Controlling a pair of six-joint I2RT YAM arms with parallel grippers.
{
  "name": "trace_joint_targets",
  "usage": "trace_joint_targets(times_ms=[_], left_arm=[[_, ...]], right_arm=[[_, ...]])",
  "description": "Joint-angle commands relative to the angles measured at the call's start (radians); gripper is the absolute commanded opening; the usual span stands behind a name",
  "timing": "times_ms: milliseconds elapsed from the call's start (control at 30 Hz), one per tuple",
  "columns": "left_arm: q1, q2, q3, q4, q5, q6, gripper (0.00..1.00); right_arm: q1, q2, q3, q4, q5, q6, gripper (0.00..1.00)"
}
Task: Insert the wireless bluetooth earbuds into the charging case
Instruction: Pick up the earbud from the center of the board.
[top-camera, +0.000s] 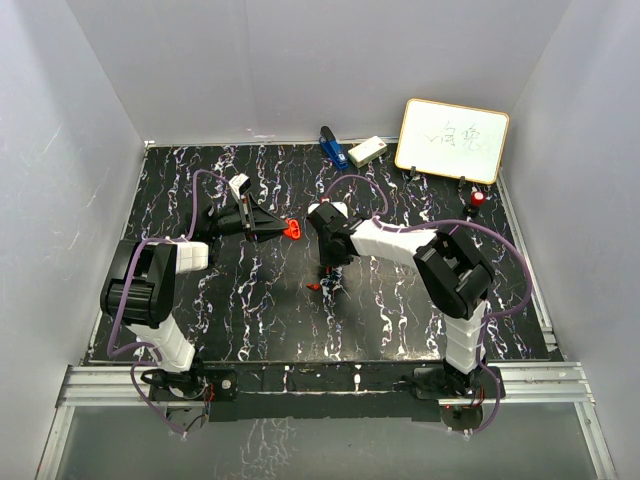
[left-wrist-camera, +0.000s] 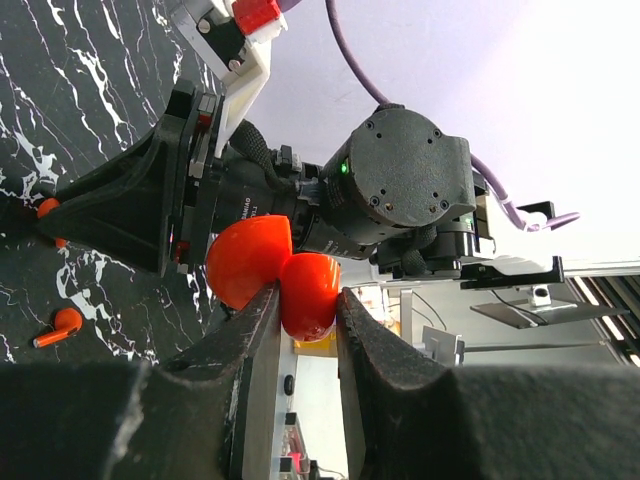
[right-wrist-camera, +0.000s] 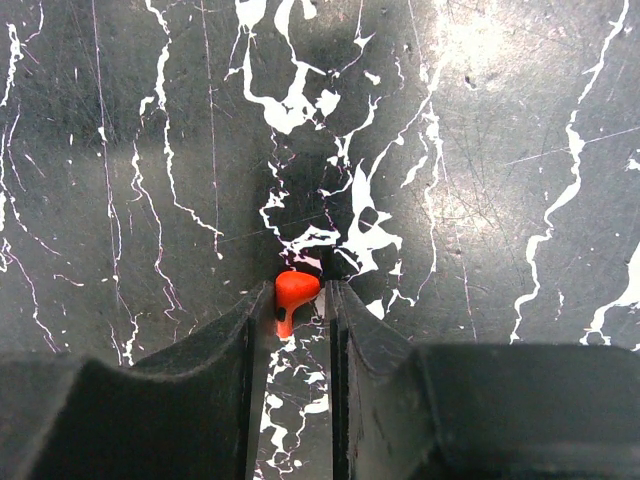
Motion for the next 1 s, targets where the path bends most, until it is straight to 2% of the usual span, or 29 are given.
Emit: trace_joint_targets(times_ms=[0,533,967], left_arm=[[0.005,-0.035,0.011,-0.016,-0.01,0.032,0.0],[0.002,-0.05,0.011,-0.066,-0.033,0.049,0.0],[-0.005,-0.119,-0.036,-0.127,-0.154,0.056,0.0]], right_arm=[[0.006,0.034,0.033,-0.026,0.014,-0.021,0.24],[0.006,0.053,0.047,-0.041,0.007,-0.051,0.24],[0.007,0.072,0.061,-0.056,0.008,-0.075,0.24]])
